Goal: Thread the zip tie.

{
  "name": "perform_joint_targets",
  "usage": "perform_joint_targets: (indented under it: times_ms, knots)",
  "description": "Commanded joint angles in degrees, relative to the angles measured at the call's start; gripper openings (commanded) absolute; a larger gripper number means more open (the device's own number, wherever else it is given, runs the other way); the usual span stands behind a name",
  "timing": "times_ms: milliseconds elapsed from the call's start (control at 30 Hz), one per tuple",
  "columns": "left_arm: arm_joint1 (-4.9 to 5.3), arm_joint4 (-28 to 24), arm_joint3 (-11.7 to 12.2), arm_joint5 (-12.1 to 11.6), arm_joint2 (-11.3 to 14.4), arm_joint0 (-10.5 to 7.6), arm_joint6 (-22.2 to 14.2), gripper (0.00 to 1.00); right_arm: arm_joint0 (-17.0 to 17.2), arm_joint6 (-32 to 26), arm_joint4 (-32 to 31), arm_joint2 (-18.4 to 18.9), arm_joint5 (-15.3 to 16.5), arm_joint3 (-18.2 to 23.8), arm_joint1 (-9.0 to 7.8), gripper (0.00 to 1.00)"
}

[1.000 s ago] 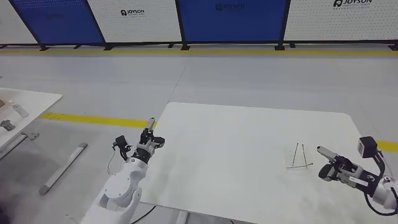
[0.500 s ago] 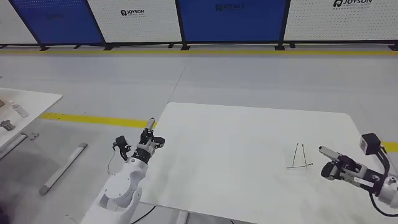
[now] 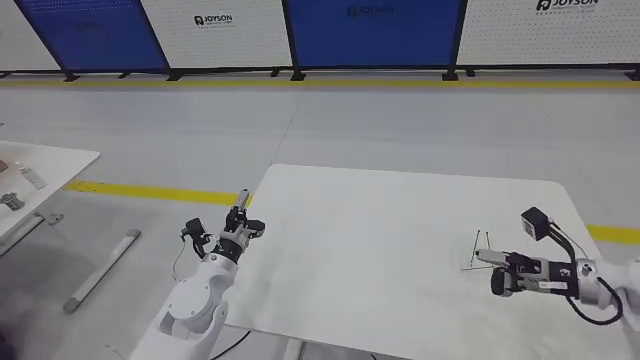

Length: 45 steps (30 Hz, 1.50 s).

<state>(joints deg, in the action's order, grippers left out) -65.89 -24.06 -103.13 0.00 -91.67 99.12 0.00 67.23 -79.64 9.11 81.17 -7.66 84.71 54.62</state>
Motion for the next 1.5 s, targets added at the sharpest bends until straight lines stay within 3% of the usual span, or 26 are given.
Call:
perform_joint_targets:
  times_ms: [0, 267, 333, 367, 433, 633, 733, 800, 1267, 1467]
  knots:
    - [0.00, 0.0, 0.0, 0.0, 0.0, 0.00, 0.0, 1.00, 0.2, 0.0, -0.1, 0.4, 0.0, 0.3, 0.03, 1.00]
    - [0.00, 0.0, 0.0, 0.0, 0.0, 0.00, 0.0, 1.00, 0.2, 0.0, -0.1, 0.4, 0.0, 0.3, 0.03, 1.00]
    - [0.00, 0.0, 0.0, 0.0, 0.0, 0.00, 0.0, 1.00, 0.3, 0.0, 4.1, 0.6, 1.4, -0.4, 0.02, 1.00]
    - [0.00, 0.0, 0.0, 0.0, 0.0, 0.00, 0.0, 1.00, 0.3, 0.0, 6.6, 0.9, 3.6, -2.4, -0.58, 1.00]
    - [0.00, 0.0, 0.0, 0.0, 0.0, 0.00, 0.0, 1.00, -0.1, 0.0, 7.7, 0.6, 4.7, -3.4, -1.65, 1.00]
    - [0.00, 0.0, 0.0, 0.0, 0.0, 0.00, 0.0, 1.00, -2.6, 0.0, 11.0, -0.5, 5.2, -8.5, -4.76, 1.00]
    - [0.00, 0.0, 0.0, 0.0, 0.0, 0.00, 0.0, 1.00, -4.9, 0.0, 9.2, -1.8, 4.3, -12.3, -5.73, 1.00]
    - [0.00, 0.0, 0.0, 0.0, 0.0, 0.00, 0.0, 1.00, -6.4, 2.4, 7.5, -2.1, 2.0, -14.9, -5.80, 1.00]
    - [0.00, 0.0, 0.0, 0.0, 0.0, 0.00, 0.0, 1.00, -6.6, 3.1, 7.5, -2.4, 1.6, -15.0, -5.71, 1.00]
    - [0.00, 0.0, 0.0, 0.0, 0.0, 0.00, 0.0, 1.00, -9.7, 0.4, 1.3, -2.7, 3.9, -15.8, -6.38, 1.00]
